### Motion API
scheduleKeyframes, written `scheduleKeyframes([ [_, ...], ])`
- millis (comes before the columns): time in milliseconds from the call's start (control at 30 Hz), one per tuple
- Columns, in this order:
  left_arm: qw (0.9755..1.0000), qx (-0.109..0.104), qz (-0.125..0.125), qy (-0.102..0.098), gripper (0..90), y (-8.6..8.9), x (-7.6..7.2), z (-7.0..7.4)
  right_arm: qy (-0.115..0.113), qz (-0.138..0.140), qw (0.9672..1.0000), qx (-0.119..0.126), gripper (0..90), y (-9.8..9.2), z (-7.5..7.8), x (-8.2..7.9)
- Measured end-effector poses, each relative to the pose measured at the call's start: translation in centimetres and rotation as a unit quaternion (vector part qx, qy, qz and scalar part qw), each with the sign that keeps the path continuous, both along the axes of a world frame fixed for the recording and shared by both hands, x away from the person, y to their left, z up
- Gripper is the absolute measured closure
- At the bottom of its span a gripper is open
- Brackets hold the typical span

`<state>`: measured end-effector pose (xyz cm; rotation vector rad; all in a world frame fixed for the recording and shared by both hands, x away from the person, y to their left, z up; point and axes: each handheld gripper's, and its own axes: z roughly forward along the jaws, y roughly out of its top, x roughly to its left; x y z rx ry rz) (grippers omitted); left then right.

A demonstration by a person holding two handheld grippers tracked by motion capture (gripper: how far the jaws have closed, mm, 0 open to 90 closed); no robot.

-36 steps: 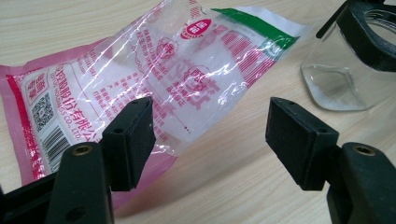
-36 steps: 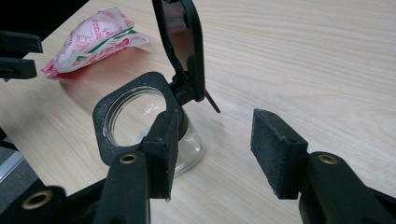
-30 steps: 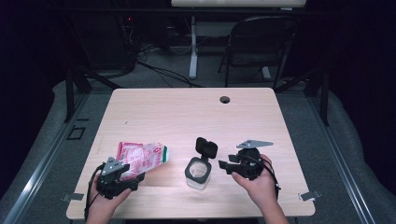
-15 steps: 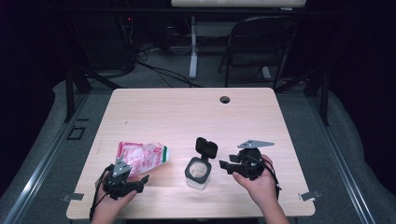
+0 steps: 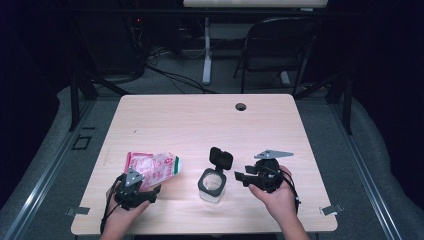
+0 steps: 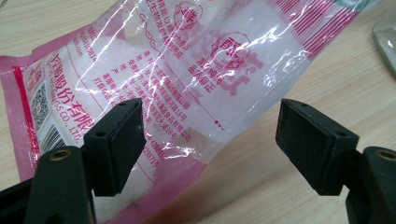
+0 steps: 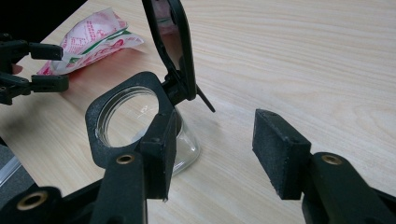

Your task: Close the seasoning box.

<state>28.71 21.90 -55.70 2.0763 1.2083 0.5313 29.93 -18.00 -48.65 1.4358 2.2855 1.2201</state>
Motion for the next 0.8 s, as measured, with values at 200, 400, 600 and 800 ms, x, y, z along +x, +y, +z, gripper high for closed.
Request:
scheduleKeyframes([
  [200,0.9999,0.009,0.003,-0.005,24.1,-0.44,0.33,-0.22,-0.001,0.0,1.0,0.001,49.9,-0.13,0.01,0.02],
  [400,0.9998,0.012,0.01,-0.014,26.8,-0.56,0.47,-0.41,-0.001,-0.001,1.0,0.007,49.9,-0.15,0.09,-0.02],
  [600,0.9994,0.014,0.021,-0.025,35.6,-0.34,0.42,-0.61,-0.003,-0.003,1.0,0.007,49.9,-0.23,0.0,0.01],
  [800,0.9992,0.016,0.02,-0.029,48.0,0.0,0.4,-0.76,-0.005,-0.004,0.9999,0.009,49.9,-0.33,0.0,0.03],
])
